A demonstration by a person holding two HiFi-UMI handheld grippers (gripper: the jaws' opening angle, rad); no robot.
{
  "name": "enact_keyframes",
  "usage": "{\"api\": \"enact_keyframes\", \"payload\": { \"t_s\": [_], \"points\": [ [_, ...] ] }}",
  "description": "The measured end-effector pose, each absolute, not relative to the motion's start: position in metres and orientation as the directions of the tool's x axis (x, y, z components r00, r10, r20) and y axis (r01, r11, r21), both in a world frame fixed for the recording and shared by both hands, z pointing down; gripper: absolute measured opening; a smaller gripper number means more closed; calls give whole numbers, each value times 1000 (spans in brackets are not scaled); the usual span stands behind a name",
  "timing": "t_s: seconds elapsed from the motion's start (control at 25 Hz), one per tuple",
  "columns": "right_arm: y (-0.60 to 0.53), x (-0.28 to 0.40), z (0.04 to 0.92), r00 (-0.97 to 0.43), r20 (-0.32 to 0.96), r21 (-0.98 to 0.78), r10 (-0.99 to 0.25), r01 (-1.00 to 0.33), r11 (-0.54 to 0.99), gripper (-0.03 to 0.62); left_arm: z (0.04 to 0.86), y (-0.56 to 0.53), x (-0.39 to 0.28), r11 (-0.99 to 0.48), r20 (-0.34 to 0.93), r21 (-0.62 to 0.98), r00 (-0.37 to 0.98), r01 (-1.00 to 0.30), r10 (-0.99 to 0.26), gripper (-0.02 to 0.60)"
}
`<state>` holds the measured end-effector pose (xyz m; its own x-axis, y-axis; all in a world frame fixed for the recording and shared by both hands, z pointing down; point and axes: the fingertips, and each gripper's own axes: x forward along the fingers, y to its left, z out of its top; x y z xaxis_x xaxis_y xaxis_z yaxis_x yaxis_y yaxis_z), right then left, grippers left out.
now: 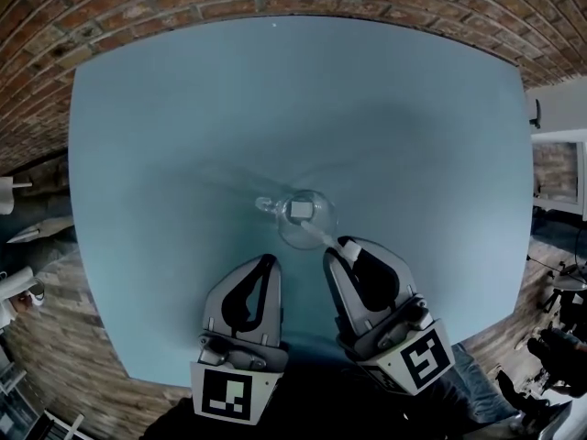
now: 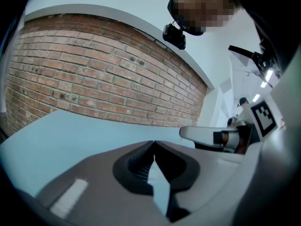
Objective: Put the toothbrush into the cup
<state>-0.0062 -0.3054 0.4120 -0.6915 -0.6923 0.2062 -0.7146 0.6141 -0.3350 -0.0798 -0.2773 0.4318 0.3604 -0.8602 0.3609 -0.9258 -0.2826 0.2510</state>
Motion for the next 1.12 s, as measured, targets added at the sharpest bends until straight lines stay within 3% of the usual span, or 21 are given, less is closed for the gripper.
{"api": "enact_keyframes", "payload": {
  "t_s": [0.36,0.84,1.12],
  "points": [
    [-305,-6,410,-696,200,-355,-689,-707,611,158,431,-277,-76,-284,351,258,363,-924,-863,8],
    [-289,3,383,-701,150,-309,-697,-703,641,173,400,-268,-75,-289,310,208,343,-935,-887,8],
    [-266,10,347,-690,71,-287,-721,-706,647,173,356,-259,-81,-274,203,139,299,-952,-933,8]
  ]
}}
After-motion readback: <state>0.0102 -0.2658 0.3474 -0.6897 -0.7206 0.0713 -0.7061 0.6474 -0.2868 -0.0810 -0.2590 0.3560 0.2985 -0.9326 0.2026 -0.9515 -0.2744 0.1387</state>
